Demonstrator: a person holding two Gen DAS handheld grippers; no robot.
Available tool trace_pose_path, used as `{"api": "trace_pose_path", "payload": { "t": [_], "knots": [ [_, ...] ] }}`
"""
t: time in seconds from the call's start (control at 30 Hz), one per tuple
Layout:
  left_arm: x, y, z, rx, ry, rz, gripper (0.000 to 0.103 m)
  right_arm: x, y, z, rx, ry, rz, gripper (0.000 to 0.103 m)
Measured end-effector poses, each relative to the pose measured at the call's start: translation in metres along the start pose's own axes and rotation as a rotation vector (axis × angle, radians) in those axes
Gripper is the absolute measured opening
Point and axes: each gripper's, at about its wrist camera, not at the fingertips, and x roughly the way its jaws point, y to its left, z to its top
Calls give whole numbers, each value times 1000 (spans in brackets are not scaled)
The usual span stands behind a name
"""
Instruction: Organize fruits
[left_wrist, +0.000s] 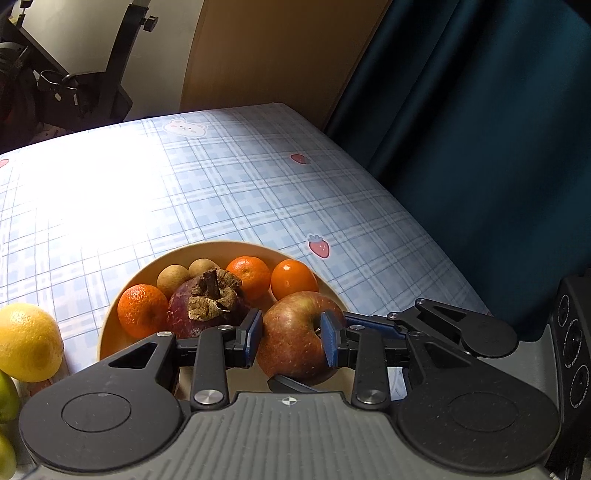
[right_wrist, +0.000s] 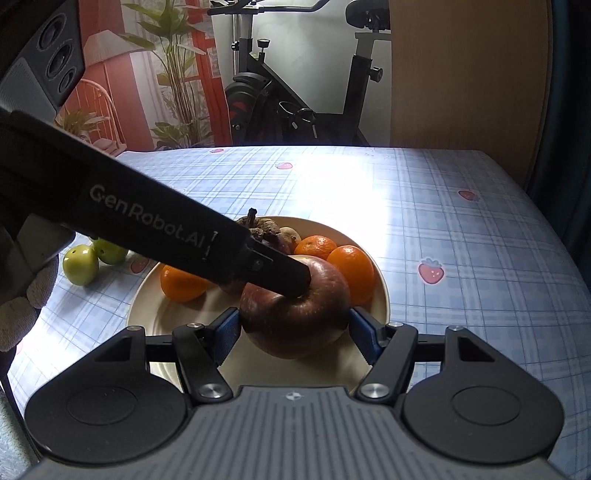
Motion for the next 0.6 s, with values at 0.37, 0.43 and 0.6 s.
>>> {"api": "trace_pose_path", "payload": {
  "t": [0.37,0.43,0.6],
  "knots": [
    [-20,3,1,-3,-40,-1,37,-4,0,5,41,4,-11,73],
    [-31,8,1,-13,-62,-5,37,-6,1,6,40,3,-18,74],
    [-64,27,1,-28,-117,22,37,-13,6,8,29,-11,-37,74]
  ]
}}
